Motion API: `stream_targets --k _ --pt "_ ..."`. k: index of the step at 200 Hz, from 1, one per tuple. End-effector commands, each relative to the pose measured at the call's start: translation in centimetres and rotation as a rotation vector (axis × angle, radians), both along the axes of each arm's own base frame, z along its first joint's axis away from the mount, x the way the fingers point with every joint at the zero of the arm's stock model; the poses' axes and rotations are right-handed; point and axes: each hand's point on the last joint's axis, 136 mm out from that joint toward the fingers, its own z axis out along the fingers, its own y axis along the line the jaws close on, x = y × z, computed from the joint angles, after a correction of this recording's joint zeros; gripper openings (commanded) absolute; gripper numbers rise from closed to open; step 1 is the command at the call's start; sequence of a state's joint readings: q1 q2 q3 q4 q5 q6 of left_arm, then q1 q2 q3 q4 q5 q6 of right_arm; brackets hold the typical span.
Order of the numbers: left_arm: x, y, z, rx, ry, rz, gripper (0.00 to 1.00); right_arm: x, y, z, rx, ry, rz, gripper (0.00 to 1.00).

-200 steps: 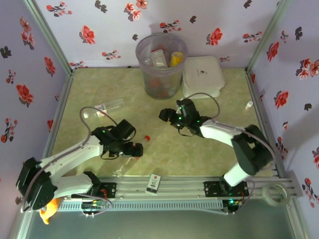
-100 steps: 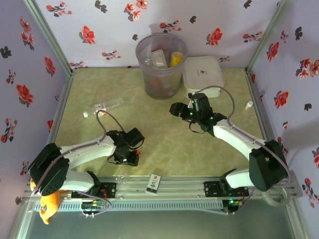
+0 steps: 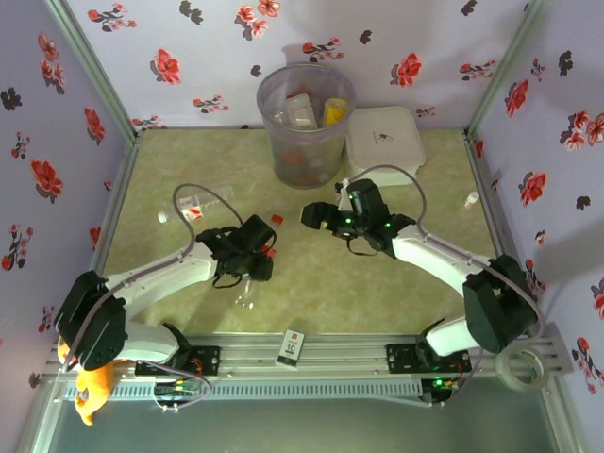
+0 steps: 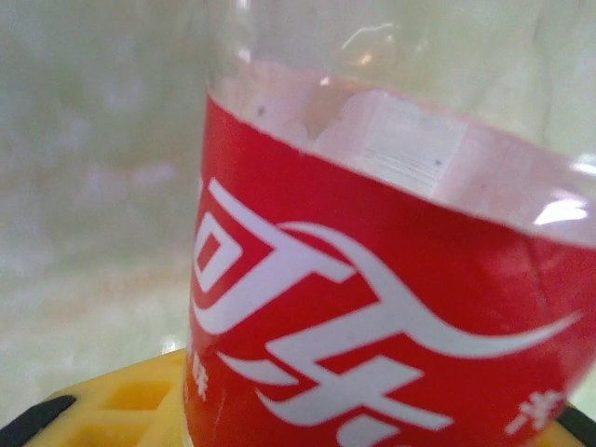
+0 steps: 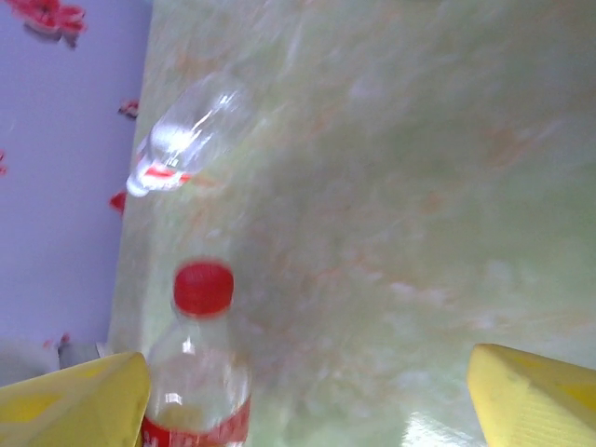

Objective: Put the plastic bottles in the bin

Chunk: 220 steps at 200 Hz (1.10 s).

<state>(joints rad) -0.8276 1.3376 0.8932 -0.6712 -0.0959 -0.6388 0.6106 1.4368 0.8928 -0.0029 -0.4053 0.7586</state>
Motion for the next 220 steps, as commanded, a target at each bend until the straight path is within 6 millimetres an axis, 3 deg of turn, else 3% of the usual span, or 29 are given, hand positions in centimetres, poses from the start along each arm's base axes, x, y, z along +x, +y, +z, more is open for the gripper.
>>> stream_targets --k 1,44,86,101,120,168,186,211,220 --pt "2.4 -1.6 2.8 -0.063 -0.133 -0.044 0.36 0.2 3.4 3.3 0.111 -0.06 0.098 0.9" --pt "3.1 -2.9 4.2 -0.123 -0.189 -0.082 0.37 1.4 7.1 3.8 0.211 -0.051 0.143 0.89" --pt "4.5 -3.7 5.4 -0.186 -0.264 -0.067 0.36 2.1 7.9 2.3 0.217 -0.012 0.132 0.85" --pt "4.8 -3.8 5.5 -0.188 -0.268 -0.068 0.37 2.2 7.8 1.8 0.204 -0.008 0.123 0.78" --pt "5.1 -4.0 5.5 -0.186 -0.273 -0.074 0.37 2.3 7.7 1.5 0.196 -0.005 0.116 0.63" --pt "5.9 -4.6 5.6 -0.179 -0.297 -0.096 0.39 2.9 7.9 1.5 0.185 -0.019 0.115 0.39" --pt "6.2 -4.8 6.1 -0.182 -0.309 -0.1 0.44 3.1 8.0 1.9 0.181 -0.034 0.12 0.33" --pt "6.4 -4.7 6.6 -0.194 -0.332 -0.1 0.61 3.7 7.6 3.0 0.164 -0.069 0.124 0.26" --pt "6.4 -4.6 6.8 -0.195 -0.343 -0.092 0.71 3.9 7.3 3.5 0.153 -0.085 0.123 0.24"
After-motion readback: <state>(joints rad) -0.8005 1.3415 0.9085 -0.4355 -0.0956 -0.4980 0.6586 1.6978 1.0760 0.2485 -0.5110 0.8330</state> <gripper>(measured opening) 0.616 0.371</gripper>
